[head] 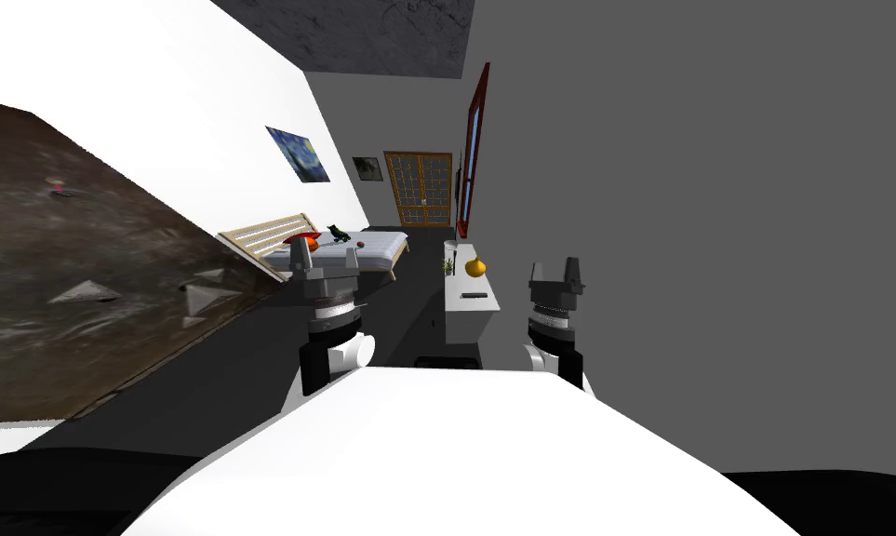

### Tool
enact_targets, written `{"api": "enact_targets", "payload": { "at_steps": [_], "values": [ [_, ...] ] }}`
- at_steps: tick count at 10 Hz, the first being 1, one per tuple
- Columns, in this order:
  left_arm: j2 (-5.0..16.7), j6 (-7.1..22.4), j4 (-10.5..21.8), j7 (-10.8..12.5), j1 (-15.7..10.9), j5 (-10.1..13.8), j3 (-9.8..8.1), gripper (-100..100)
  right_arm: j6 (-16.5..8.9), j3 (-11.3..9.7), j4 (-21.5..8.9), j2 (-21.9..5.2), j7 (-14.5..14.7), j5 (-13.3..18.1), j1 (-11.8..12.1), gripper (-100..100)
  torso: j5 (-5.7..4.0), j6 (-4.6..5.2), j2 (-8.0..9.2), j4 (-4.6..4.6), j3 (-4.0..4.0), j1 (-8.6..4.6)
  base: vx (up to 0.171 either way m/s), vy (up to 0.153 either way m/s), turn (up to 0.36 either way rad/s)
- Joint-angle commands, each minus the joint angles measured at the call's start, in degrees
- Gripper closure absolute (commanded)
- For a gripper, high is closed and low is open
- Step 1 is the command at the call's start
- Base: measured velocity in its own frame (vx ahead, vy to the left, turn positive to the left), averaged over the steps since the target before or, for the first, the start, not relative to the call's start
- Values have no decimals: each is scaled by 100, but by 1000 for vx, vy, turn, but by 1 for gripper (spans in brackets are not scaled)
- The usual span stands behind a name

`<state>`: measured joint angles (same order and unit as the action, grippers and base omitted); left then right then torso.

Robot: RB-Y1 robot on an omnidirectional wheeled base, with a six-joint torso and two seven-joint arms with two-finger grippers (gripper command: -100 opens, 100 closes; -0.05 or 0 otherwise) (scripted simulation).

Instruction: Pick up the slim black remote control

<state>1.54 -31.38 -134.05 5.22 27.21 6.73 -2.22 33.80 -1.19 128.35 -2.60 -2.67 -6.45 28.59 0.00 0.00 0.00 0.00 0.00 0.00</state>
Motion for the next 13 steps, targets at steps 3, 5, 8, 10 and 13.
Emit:
{"api": "enact_targets", "payload": {
  "at_steps": [3,5,8,10,13],
  "values": [
    [-1,0,0,0,0,0,1,0,87,-201,-122,-414,202,343,-2,-100,9,-1,-8,-2,-5,45,25,118,38],
    [-1,0,0,0,0,0,1,0,147,-359,-236,-745,374,624,7,-100,14,-1,-17,-4,-10,63,60,192,35],
    [-2,0,-1,0,0,0,1,0,257,-648,-467,-1297,716,1133,36,-100,17,-1,-21,-5,-13,71,65,196,39],
    [-1,0,-1,0,1,0,1,0,296,-756,-562,-1618,852,1370,51,-100,16,0,-24,-6,-14,64,64,158,12],
    [-1,0,-1,0,1,0,1,0,367,-985,-786,-2099,1158,1815,84,-100,16,-1,-28,-7,-17,62,86,176,26]
  ]
}}
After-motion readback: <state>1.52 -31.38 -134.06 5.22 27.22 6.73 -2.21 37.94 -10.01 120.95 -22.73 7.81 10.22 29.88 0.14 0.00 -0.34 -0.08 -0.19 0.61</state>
